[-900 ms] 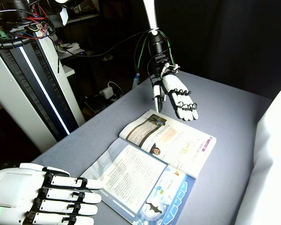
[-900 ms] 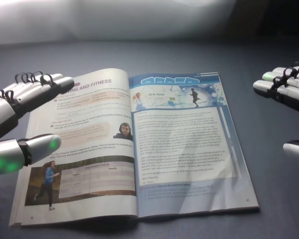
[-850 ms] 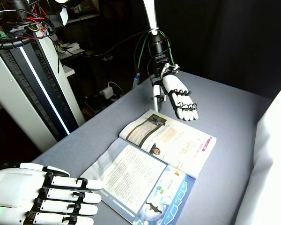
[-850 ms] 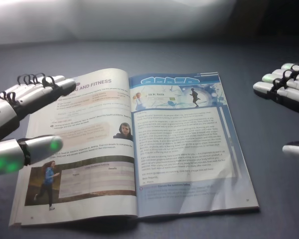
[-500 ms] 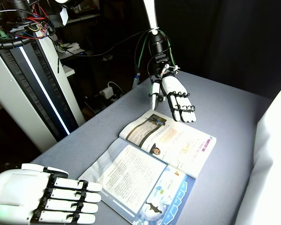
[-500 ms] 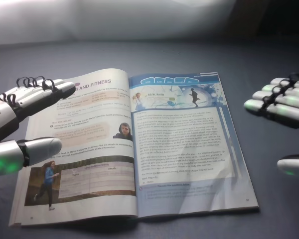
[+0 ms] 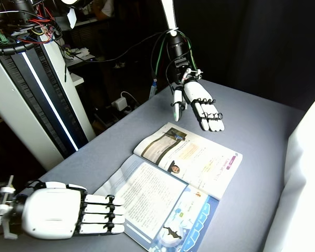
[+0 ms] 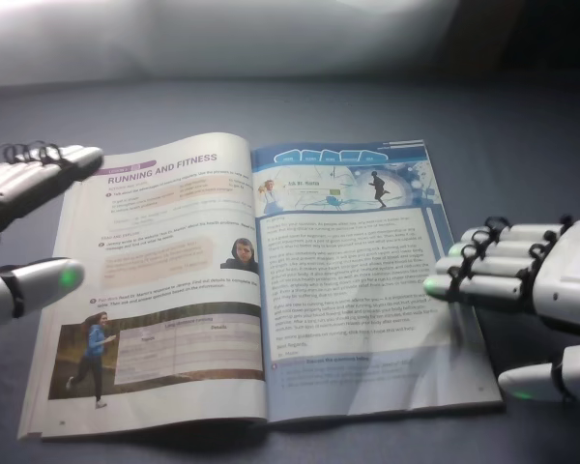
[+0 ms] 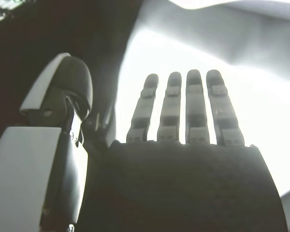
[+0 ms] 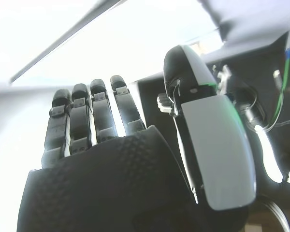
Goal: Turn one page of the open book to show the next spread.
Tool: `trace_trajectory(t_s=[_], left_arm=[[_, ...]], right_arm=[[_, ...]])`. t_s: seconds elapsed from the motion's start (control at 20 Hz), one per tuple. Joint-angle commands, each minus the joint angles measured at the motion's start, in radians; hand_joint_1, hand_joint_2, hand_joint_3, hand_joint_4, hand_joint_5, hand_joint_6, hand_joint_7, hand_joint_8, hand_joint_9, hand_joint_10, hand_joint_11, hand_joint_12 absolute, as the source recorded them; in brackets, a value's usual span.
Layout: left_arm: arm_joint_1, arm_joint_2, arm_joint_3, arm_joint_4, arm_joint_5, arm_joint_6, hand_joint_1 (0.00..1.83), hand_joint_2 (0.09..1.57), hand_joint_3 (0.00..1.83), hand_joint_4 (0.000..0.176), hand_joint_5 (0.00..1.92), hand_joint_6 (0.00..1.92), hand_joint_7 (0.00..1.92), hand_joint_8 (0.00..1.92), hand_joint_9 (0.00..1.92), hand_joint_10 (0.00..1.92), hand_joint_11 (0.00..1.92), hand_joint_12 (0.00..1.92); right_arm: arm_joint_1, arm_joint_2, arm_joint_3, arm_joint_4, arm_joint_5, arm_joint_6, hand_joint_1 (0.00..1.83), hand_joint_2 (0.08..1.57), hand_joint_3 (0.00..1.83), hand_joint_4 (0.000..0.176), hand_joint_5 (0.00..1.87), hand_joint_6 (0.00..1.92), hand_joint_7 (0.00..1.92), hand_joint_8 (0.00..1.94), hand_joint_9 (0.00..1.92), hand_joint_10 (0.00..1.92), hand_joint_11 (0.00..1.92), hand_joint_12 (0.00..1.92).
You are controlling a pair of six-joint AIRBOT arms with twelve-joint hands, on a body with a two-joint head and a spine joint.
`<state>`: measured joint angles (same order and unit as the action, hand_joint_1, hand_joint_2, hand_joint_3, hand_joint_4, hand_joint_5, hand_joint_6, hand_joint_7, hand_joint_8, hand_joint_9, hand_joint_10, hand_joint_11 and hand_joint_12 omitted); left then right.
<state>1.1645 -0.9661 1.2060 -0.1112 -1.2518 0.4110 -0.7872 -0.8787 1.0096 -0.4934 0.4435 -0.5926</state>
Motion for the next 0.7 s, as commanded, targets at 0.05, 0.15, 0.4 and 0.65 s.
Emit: trace_trajectory(t_s=[0.05,0.15,0.4,0.65], left_arm=[[0.012,0.02,-0.01,-0.044,-0.158,0.006,0.25,1.39,0.0,0.01,0.01,0.0,0.0,0.0,0.0,0.0,0.0,0.0],[0.022,0.022,-0.014,-0.054,-0.17,0.009,0.3,1.4,0.0,0.004,0.02,0.0,0.0,0.0,0.0,0.0,0.0,0.0],[0.035,0.022,-0.019,-0.065,-0.174,0.01,0.33,1.41,0.0,0.013,0.02,0.0,0.0,0.0,0.0,0.0,0.0,0.0],[0.074,0.025,-0.027,-0.078,-0.155,0.009,0.31,1.38,0.0,0.007,0.06,0.01,0.0,0.0,0.0,0.0,0.0,0.0]], right_arm=[[0.016,-0.014,0.013,-0.034,0.047,0.047,0.11,1.27,0.0,0.0,0.0,0.0,0.0,0.0,0.0,0.0,0.0,0.0],[0.016,-0.026,0.02,-0.055,0.035,0.065,0.07,1.26,0.0,0.0,0.0,0.0,0.0,0.0,0.0,0.0,0.0,0.0],[0.02,-0.076,0.053,-0.149,0.017,0.159,0.11,1.24,0.0,0.0,0.0,0.0,0.0,0.0,0.0,0.0,0.0,0.0],[0.074,-0.147,0.085,-0.267,0.014,0.231,0.0,1.23,0.0,0.0,0.0,0.0,0.0,0.0,0.0,0.0,0.0,0.0]])
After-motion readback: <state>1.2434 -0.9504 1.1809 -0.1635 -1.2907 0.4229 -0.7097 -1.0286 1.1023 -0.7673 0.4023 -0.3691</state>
